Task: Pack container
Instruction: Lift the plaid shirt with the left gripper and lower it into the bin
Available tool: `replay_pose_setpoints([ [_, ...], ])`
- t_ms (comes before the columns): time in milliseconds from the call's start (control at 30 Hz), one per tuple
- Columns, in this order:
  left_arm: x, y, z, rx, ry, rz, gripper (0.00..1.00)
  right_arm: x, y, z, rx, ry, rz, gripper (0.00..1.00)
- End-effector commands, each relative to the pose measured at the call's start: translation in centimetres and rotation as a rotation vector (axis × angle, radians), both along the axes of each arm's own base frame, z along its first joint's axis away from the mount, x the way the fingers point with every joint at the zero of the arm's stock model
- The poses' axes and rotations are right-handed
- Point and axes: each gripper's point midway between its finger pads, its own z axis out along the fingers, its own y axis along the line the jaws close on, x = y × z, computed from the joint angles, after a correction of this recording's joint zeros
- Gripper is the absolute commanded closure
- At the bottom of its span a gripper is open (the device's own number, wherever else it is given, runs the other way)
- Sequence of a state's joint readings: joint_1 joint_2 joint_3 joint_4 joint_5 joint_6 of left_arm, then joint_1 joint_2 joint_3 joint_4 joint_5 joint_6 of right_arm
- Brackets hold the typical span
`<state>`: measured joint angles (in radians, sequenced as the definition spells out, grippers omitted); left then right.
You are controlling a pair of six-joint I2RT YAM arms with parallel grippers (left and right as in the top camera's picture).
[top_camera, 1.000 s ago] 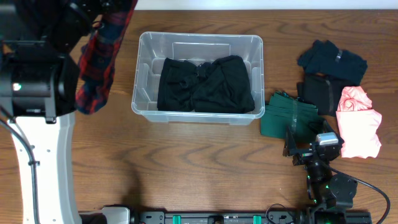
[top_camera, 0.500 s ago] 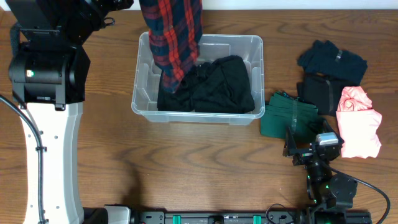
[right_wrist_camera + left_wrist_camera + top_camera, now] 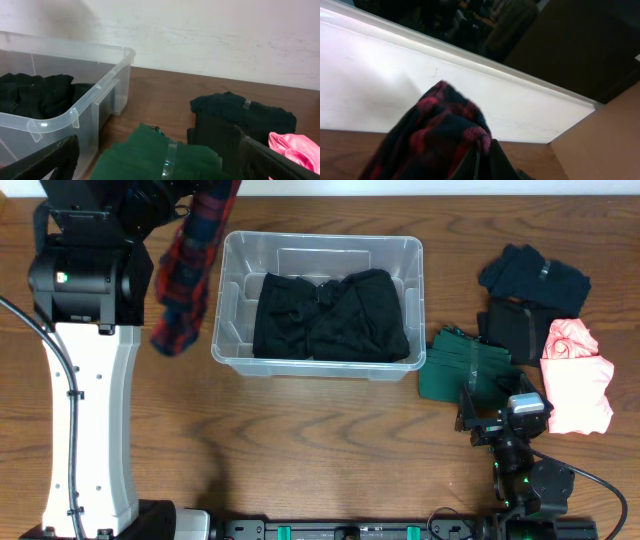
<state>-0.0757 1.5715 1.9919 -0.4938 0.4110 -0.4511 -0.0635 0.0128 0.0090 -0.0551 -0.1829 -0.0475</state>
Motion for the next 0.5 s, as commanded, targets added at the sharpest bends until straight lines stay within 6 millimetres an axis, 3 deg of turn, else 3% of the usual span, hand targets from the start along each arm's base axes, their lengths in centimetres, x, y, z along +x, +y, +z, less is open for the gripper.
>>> replay_pose_setpoints([
  [0, -0.5, -0.1, 1.5, 0.008, -0.048, -0.004, 0.94, 0.0, 0.0, -0.1, 0.005, 0.001, 0.0, 0.01],
  [467, -0.2, -0.5, -0.5, 0.056, 0.002, -0.021, 0.94, 0.0, 0.0, -0.1, 0.005, 0.001, 0.001, 0.01],
])
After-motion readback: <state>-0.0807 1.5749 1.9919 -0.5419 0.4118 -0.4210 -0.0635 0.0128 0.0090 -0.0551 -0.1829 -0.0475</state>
